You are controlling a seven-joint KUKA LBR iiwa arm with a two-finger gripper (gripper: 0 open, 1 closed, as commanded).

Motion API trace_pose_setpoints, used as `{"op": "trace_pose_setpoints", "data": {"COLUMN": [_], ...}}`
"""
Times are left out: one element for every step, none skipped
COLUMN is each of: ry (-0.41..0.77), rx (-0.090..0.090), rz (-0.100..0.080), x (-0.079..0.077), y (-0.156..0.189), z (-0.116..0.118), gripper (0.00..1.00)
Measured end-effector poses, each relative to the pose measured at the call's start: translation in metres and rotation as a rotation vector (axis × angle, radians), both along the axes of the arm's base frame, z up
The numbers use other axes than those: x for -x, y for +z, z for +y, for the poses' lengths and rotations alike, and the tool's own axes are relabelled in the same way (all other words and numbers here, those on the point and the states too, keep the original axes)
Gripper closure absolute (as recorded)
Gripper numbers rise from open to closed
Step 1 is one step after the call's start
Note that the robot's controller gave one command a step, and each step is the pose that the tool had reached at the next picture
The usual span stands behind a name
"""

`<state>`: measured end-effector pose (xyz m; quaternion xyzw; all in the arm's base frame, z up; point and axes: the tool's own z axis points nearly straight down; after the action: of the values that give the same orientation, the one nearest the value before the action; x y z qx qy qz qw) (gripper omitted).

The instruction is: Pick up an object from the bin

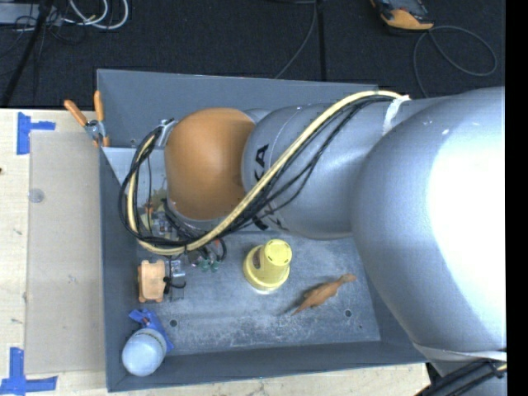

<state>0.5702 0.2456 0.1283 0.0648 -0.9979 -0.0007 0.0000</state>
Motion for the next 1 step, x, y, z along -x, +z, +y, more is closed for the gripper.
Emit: {"op": "trace_pose_setpoints", "data": {"ry": [0.277], "rx": [0.002], "rz": [0.009], "x": [0.0021], "y": [-0.0425], "z": [0.0022], "gripper": [0.0]}}
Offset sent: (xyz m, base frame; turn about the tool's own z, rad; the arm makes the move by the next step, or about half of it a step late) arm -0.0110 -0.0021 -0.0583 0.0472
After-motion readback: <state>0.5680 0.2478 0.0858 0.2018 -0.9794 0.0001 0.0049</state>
